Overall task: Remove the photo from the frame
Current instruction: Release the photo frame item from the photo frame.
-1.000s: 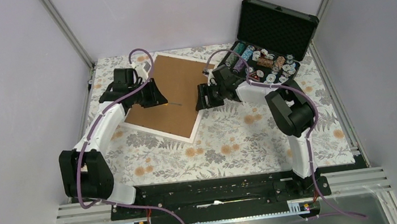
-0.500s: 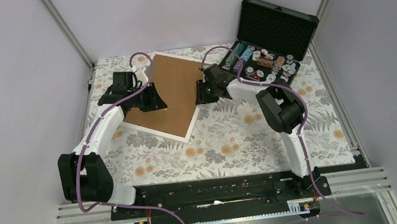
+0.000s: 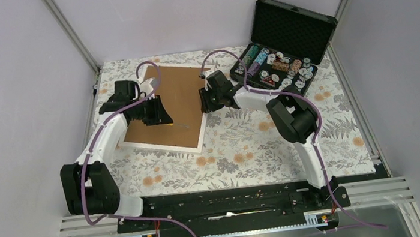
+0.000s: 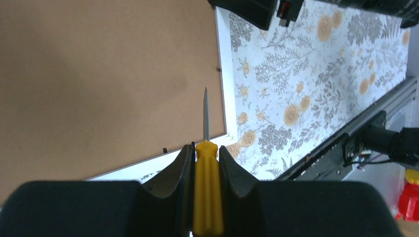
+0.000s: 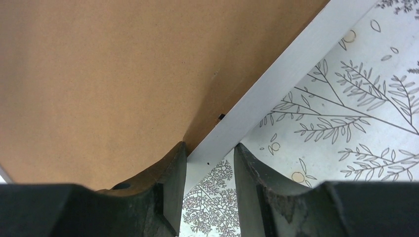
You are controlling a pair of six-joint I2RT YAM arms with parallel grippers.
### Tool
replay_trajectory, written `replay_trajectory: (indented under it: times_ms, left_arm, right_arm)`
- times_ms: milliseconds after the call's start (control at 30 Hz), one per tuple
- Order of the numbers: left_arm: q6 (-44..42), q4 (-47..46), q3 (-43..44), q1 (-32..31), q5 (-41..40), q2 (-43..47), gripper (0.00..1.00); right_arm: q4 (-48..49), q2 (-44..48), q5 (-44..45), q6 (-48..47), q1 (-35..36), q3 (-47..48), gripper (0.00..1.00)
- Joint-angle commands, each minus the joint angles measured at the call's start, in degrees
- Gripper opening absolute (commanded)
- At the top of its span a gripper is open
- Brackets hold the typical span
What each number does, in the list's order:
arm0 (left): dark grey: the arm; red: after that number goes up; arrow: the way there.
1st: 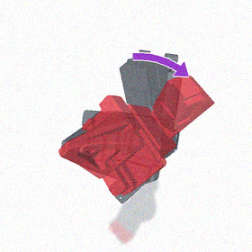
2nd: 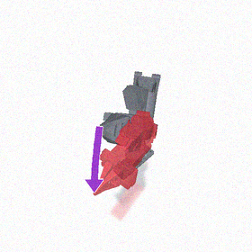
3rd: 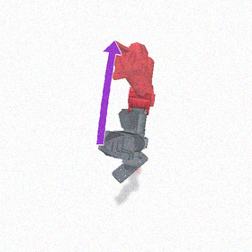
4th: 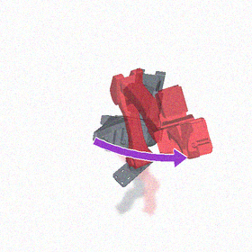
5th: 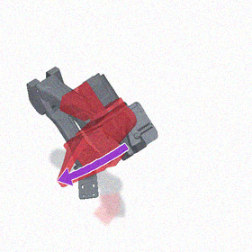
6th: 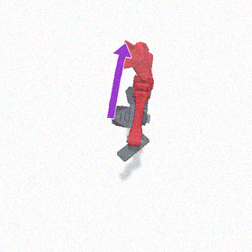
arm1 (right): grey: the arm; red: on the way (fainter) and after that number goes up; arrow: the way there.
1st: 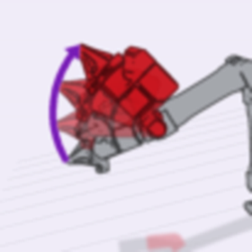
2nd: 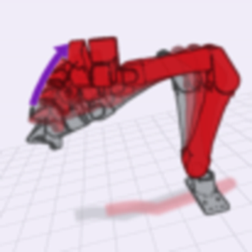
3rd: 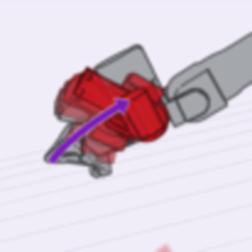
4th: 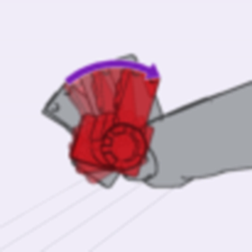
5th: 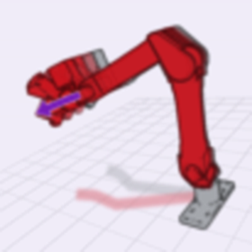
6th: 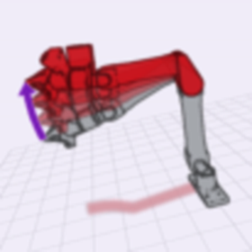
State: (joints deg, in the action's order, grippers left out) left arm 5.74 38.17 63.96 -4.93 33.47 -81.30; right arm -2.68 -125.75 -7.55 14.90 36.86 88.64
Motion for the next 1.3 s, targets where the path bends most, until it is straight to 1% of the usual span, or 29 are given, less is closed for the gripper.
replay_trajectory:
  times_ms: [0, 133, 467, 633, 1000, 1133, 1267]
  left_arm:
    - [-2.9, 0.8, -0.2, 0.0, 7.5, -1.7, 0.00]
    - [-1.2, -1.3, -1.4, 0.0, 10.0, -3.7, 0.00]
    - [2.6, -6.9, -2.3, 0.0, 9.7, -7.0, 0.00]
    - [6.0, -9.0, -2.8, 0.0, 8.8, -8.3, 0.00]
    - [10.2, -11.4, -5.7, -0.3, 8.6, -9.8, 0.00]
    - [10.7, -11.7, -6.2, -1.0, 8.7, -10.3, 0.00]
    - [10.4, -11.7, -6.0, -3.1, 8.6, -10.2, 0.00]
  right_arm:
    - [-5.7, -4.4, -7.2, -8.6, 2.6, -2.3, 0.30]
    - [-5.1, -4.4, -10.6, -9.7, 3.1, -1.8, 0.28]
    - [-6.4, -4.6, -11.8, -9.4, 3.2, -0.9, 0.25]
    - [-6.6, -4.7, -11.6, -8.5, 3.2, -0.8, 0.24]
    - [-7.9, -6.4, -10.7, -6.3, 3.2, 0.8, 0.17]
    - [-8.2, -7.1, -10.0, -5.3, 3.3, 1.3, 0.12]
    - [-9.1, -8.2, -10.2, -4.4, 3.2, 2.2, 0.07]
